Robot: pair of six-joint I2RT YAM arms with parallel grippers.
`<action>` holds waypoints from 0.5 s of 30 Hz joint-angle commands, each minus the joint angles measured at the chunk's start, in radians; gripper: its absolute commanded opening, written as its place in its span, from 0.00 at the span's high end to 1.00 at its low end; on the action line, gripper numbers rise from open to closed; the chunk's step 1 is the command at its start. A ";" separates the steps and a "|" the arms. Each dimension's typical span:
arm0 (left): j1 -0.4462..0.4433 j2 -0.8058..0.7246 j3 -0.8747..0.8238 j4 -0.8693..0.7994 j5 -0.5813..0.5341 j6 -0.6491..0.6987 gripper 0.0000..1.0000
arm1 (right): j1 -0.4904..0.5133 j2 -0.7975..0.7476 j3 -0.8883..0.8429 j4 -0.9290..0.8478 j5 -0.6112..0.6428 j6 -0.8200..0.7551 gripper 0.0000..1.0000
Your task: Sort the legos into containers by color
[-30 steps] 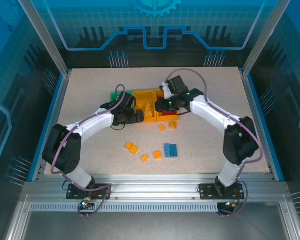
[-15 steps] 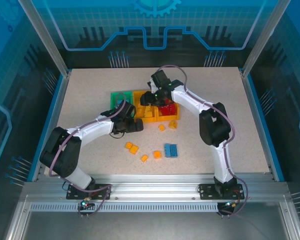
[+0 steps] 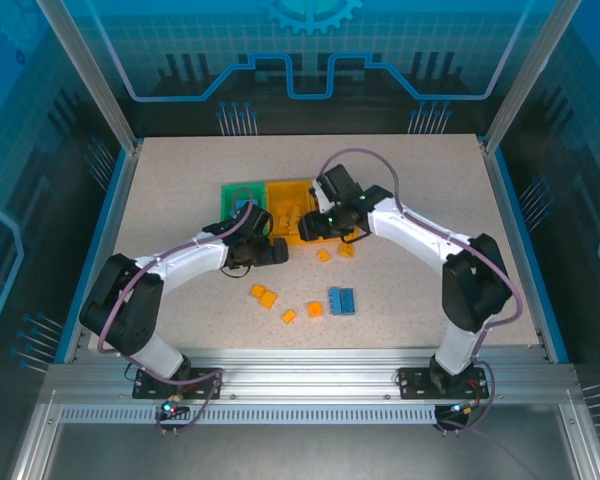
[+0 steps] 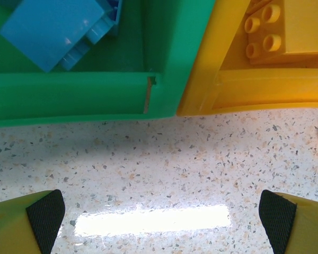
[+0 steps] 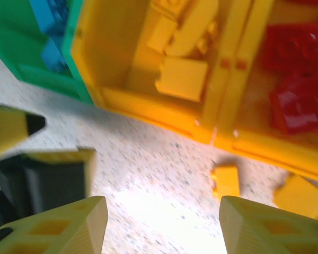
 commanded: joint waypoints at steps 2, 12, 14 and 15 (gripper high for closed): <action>-0.004 -0.048 -0.041 -0.036 -0.030 -0.035 0.01 | 0.024 0.004 -0.111 0.017 0.076 -0.086 0.41; -0.003 -0.110 -0.125 -0.048 -0.073 -0.068 0.01 | 0.048 0.122 -0.091 0.024 0.144 -0.120 0.41; -0.002 -0.116 -0.134 -0.055 -0.080 -0.065 0.01 | 0.051 0.149 -0.076 0.021 0.159 -0.127 0.40; -0.001 -0.117 -0.136 -0.059 -0.084 -0.064 0.01 | 0.051 0.164 -0.065 0.016 0.168 -0.131 0.40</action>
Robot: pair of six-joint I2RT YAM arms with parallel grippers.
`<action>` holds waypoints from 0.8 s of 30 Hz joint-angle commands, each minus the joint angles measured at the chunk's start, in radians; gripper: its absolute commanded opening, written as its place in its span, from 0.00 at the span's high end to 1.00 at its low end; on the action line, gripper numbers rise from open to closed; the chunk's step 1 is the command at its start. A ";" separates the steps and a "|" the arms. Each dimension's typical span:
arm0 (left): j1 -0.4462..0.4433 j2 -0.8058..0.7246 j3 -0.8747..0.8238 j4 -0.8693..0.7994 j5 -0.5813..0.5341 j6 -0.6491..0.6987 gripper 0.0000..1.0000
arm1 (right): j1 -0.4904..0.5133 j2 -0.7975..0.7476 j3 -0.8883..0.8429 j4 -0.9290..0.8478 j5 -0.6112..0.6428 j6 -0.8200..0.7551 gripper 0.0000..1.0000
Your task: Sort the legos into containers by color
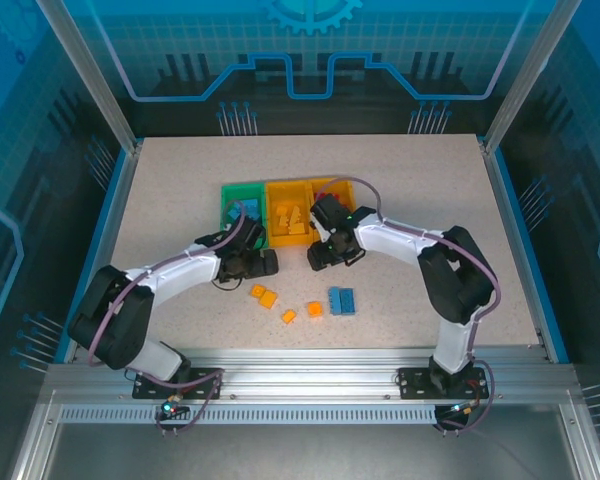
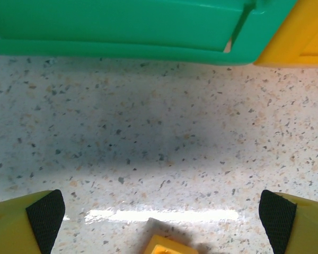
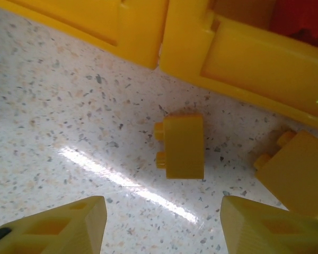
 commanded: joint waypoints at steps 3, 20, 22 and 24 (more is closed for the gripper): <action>0.004 -0.036 -0.028 -0.040 -0.040 -0.012 0.01 | 0.017 0.082 0.069 -0.017 0.078 -0.030 0.40; 0.021 -0.054 -0.047 -0.036 -0.037 -0.007 0.01 | 0.050 0.164 0.152 -0.066 0.124 -0.028 0.68; 0.023 -0.056 -0.048 -0.034 -0.038 -0.007 0.01 | 0.057 0.144 0.156 -0.080 0.119 -0.028 0.74; 0.024 -0.057 -0.051 -0.033 -0.037 -0.008 0.01 | 0.060 0.115 0.161 -0.089 0.096 -0.024 0.77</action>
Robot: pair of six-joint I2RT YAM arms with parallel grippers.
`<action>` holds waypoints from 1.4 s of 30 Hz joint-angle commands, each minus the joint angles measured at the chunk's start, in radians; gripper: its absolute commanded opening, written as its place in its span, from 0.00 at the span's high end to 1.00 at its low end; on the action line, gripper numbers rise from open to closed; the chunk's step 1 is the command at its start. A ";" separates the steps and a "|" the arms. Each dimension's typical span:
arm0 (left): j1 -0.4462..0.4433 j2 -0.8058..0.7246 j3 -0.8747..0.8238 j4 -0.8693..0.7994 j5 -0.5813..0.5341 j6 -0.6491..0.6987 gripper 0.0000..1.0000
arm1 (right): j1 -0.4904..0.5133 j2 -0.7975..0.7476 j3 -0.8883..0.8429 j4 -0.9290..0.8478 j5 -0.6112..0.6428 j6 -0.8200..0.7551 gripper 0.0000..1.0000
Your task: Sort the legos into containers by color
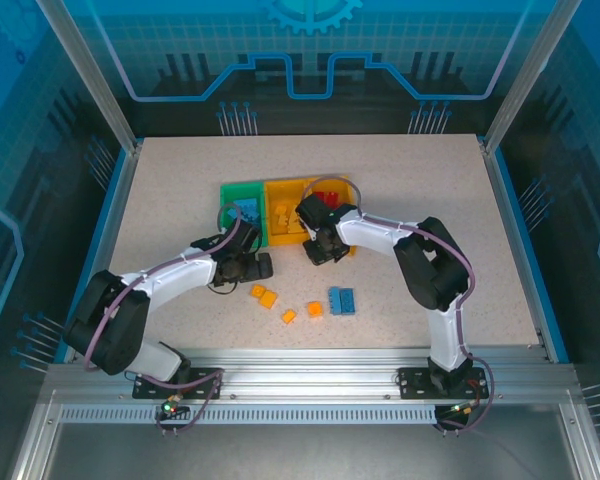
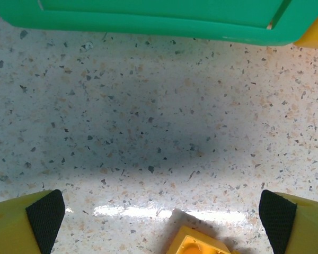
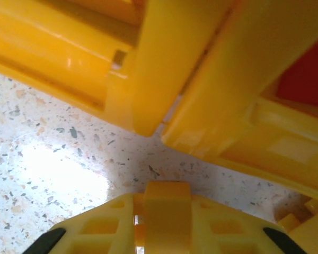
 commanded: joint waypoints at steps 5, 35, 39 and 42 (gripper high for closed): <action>0.009 -0.028 -0.023 -0.008 -0.011 -0.011 0.01 | 0.019 -0.102 0.066 -0.061 -0.113 0.028 0.77; 0.005 -0.051 -0.054 0.040 0.060 0.025 0.01 | -0.069 -0.125 0.227 -0.025 -0.150 0.145 0.27; -0.035 -0.058 -0.040 0.074 0.108 0.086 0.01 | -0.077 -0.271 0.025 -0.017 -0.068 0.107 0.24; -0.066 -0.044 -0.002 0.064 0.111 0.091 0.01 | -0.104 -0.353 -0.100 -0.049 -0.035 0.134 0.22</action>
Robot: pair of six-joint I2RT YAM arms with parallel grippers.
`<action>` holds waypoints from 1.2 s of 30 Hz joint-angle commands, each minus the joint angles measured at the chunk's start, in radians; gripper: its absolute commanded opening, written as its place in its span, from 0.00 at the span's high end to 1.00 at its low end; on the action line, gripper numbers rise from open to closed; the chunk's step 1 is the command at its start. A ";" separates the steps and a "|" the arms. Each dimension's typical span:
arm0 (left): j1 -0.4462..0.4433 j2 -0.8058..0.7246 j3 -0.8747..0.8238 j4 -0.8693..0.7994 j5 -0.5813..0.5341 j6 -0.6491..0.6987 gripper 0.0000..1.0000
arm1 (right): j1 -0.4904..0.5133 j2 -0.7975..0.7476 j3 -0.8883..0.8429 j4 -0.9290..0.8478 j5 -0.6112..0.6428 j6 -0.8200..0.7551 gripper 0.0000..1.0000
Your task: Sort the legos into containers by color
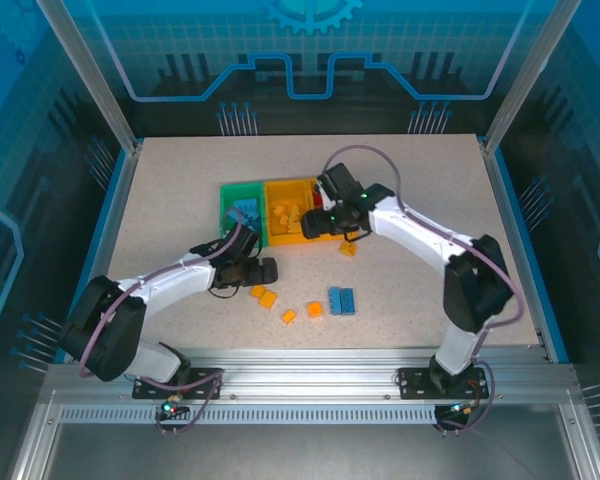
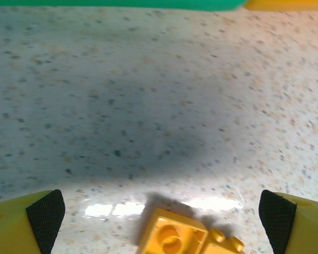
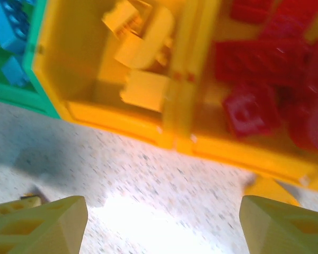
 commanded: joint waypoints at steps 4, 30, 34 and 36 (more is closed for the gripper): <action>-0.093 0.039 0.113 -0.021 0.034 0.037 0.01 | -0.079 -0.155 -0.262 -0.019 0.092 0.052 0.21; -0.389 0.441 0.512 -0.135 0.118 -0.177 0.11 | -0.327 -0.484 -0.714 0.018 0.062 0.164 0.19; -0.395 0.449 0.514 -0.147 0.115 -0.185 0.17 | -0.334 -0.488 -0.721 0.020 0.060 0.160 0.19; -0.397 0.454 0.517 -0.150 0.116 -0.188 0.22 | -0.336 -0.488 -0.721 0.022 0.060 0.157 0.18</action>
